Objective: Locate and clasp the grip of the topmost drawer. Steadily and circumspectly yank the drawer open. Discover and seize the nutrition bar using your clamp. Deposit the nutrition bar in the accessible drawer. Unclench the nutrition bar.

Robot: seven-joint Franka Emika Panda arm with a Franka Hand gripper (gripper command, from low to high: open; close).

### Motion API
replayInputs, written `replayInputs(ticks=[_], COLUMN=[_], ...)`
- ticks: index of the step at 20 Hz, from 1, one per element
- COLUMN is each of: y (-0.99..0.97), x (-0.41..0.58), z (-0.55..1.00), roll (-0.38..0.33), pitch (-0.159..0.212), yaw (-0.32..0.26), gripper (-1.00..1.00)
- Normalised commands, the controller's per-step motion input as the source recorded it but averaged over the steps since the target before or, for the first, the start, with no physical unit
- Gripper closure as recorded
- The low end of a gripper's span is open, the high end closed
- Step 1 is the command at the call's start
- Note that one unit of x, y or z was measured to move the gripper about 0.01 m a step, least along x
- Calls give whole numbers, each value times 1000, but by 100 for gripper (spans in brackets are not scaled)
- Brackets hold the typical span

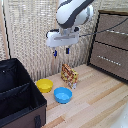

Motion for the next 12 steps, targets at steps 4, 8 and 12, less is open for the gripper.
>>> replayInputs(ticks=[4,8,12], y=[91,13,10], x=[79,117,114], z=[195,202,198], roll=[-325,-351,-351], pitch=[0,0,0], yaw=[103,104,106], gripper=[-100,-100,-100])
